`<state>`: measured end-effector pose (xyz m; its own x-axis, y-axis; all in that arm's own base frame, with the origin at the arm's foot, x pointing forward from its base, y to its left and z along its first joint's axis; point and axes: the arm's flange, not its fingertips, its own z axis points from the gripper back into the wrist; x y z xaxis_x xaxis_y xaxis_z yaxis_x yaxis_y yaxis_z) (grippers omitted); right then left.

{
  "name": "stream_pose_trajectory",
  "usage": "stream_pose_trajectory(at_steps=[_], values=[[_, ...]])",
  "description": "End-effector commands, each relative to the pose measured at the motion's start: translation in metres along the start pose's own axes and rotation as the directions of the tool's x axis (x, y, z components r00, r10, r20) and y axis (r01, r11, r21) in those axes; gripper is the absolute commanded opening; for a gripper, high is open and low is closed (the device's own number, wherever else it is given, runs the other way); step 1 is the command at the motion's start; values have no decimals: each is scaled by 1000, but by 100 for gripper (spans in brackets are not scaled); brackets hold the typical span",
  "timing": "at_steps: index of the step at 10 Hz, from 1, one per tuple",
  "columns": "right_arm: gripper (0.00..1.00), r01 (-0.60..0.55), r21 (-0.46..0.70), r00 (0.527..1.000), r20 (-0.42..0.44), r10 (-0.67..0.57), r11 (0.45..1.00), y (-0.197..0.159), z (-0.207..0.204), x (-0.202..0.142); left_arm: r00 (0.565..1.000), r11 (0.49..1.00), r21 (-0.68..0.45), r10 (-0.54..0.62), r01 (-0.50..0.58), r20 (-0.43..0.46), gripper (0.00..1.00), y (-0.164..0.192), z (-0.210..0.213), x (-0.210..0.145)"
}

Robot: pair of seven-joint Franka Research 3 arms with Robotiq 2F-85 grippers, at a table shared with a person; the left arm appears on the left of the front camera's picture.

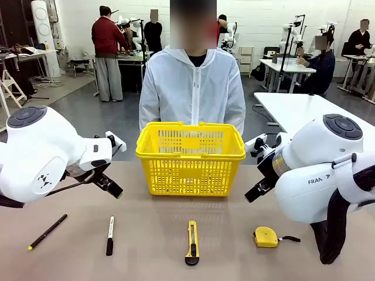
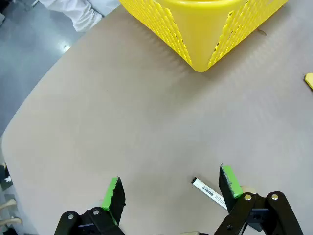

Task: Place the items the person wants into the basket.
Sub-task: Pick up the item the person points to and place it in the Market Basket.

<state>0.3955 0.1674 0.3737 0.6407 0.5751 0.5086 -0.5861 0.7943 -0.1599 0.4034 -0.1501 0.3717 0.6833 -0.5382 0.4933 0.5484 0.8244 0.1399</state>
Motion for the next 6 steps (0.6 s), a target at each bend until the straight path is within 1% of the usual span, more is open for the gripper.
stream_pose_trajectory(at_steps=[1, 6], values=[[100, 0, 0, 1000, 0, 0, 1000, 0, 0, 0, 1000, 1000, 0, 0, 0, 0, 100, 0, 0, 0], [100, 0, 0, 1000, 0, 0, 1000, 0, 0, 0, 1000, 1000, 0, 0, 0, 0, 100, 0, 0, 0]])
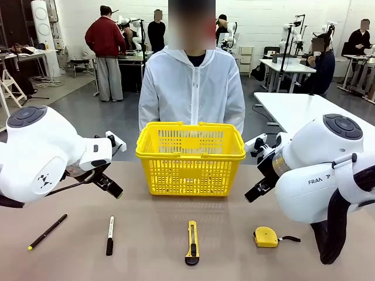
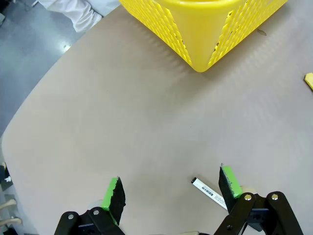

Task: Place the items the person wants into the basket.
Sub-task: Pick up the item the person points to and place it in the Market Basket.

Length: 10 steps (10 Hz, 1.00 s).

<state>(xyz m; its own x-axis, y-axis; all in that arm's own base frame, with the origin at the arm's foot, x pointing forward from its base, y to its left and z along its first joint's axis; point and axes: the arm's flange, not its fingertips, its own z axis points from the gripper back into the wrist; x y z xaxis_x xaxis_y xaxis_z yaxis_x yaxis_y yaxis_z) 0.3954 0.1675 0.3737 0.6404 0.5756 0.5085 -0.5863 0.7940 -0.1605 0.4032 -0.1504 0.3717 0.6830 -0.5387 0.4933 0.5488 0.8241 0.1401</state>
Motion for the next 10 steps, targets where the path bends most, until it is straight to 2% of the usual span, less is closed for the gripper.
stream_pose_trajectory(at_steps=[1, 7, 9, 10], values=[[100, 1, 0, 1000, 0, -1, 1000, 0, 0, 0, 1000, 1000, 0, 0, 0, 0, 100, 0, 0, 0], [100, 0, 0, 1000, 0, 0, 1000, 0, 0, 0, 1000, 1000, 0, 0, 0, 0, 100, 0, 0, 0], [100, 5, -137, 1000, 12, -3, 990, 0, 91, 17, 996, 994, 83, -77, 74, 41, 100, 0, 93, 7], [100, 6, -180, 1000, -28, -11, 984, -4, 133, 30, 994, 991, 89, -99, 95, 42, 100, 8, 134, 20]])
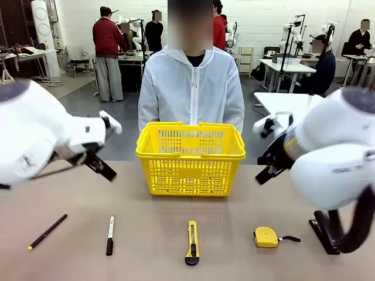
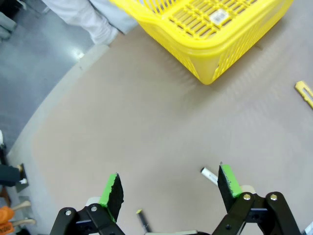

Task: Place the items the person wants into the basket.
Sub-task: Pick up the item the person points to and place it in the Market Basket.

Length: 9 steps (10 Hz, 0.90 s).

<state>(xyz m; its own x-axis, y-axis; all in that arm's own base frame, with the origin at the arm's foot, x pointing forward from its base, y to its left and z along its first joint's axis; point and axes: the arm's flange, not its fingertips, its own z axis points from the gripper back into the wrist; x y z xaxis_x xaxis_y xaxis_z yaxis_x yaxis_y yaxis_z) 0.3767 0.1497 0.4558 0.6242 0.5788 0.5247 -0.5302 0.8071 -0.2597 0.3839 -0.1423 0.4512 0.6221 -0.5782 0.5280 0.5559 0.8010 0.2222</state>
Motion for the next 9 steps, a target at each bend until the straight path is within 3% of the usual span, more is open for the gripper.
stream_pose_trajectory(at_steps=[1, 3, 5, 6, 8, 9], values=[[100, 1, -90, 997, -81, -9, 996, 1, 90, 30, 1000, 998, 56, -14, 14, 9, 100, 15, 89, 23], [100, 12, -142, 998, -67, -22, 990, -6, 155, 67, 1000, 993, 120, -22, 19, 21, 100, 20, 142, 64], [100, 17, -156, 997, -68, -28, 988, -3, 167, 73, 1000, 989, 151, 0, -3, 24, 100, 26, 154, 73], [100, 7, -136, 999, -40, -12, 991, -6, 183, 56, 998, 995, 100, -20, 14, 54, 100, 22, 166, 58], [100, 7, -136, 999, -40, -12, 991, -6, 183, 56, 998, 995, 100, -20, 14, 54, 100, 22, 166, 58], [100, 9, -133, 999, -43, -15, 991, -5, 191, 67, 999, 994, 109, -20, 15, 48, 100, 25, 171, 68]])
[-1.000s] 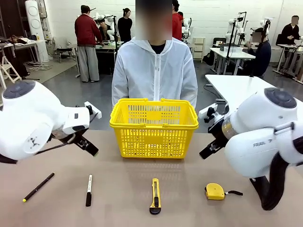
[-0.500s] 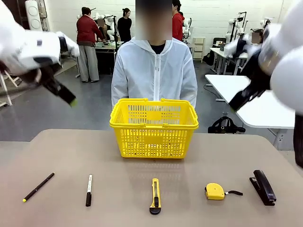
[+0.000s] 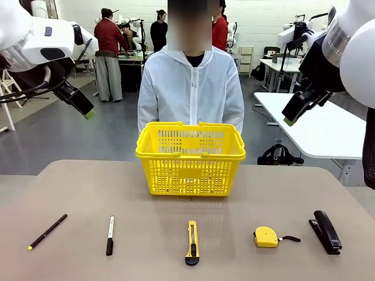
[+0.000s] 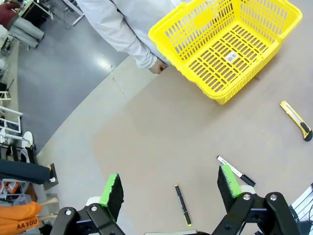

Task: Place the items the person wants into the basket.
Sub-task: Pick up the item the person points to and place it in the Market Basket.

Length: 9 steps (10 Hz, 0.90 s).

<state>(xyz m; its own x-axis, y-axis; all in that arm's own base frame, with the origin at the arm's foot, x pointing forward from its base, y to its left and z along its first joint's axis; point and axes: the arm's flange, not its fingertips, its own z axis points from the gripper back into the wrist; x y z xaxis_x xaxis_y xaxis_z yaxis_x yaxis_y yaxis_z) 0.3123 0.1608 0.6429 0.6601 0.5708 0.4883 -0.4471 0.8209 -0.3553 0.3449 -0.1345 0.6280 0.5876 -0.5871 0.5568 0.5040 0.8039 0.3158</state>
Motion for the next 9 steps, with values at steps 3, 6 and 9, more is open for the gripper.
stream_pose_trajectory(at_steps=[3, 6, 9], values=[[100, 130, 496, 970, 114, -213, 858, -113, 19, -88, 994, 825, -558, 109, -95, -8, 100, 121, 10, -47], [100, 182, 598, 920, 176, -350, 780, -170, 36, -182, 944, 741, -640, 322, -202, 75, 100, 208, 30, -122], [100, 275, 585, 868, 189, -458, 763, -202, 35, -225, 905, 752, -599, 413, -276, 102, 100, 232, 51, -164]])
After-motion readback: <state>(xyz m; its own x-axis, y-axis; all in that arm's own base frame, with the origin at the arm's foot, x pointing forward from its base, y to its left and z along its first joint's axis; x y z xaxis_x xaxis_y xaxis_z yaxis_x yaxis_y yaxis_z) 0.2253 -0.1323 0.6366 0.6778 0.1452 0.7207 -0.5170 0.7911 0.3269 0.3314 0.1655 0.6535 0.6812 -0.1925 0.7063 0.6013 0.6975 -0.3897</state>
